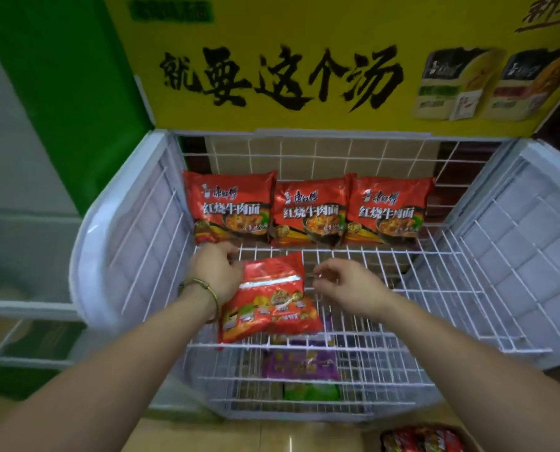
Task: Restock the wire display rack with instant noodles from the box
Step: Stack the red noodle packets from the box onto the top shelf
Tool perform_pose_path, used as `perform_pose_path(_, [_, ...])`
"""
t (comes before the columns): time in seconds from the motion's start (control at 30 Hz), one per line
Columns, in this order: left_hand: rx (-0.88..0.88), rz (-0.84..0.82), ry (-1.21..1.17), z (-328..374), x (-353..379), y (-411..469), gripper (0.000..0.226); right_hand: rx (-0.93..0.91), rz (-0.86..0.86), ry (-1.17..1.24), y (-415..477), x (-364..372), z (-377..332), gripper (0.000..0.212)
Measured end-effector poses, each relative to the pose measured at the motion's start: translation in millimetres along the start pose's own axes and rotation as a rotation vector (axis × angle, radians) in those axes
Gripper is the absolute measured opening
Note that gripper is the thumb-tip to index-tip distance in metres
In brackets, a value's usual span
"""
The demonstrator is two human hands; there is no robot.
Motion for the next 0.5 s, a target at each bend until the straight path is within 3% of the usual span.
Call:
perform_pose_path(0.17, [-0.210,-0.064,-0.122,-29,-7,-14,0.022,0.081,0.063,-0.012,-9,16,-10,0.030])
perform_pose_path(0.3, [-0.393,-0.294,-0.452,-41,-4,-26,0.024,0.145,0.079,-0.011,-12,25,-19,0.029])
perform_pose_path(0.5, [-0.453,-0.402,-0.637,-38,-6,-32,0.019,0.218,0.052,0.047,-18,29,-25,0.028])
Point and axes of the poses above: each hand's wrist, its own y-axis towards the middle knuckle, its own x-axis out of the palm, z = x × y, the point moved 3 cm from there along y, towards the middle knuckle, and after that the axes turned 5 degrees about z, right-handed, at the moved point
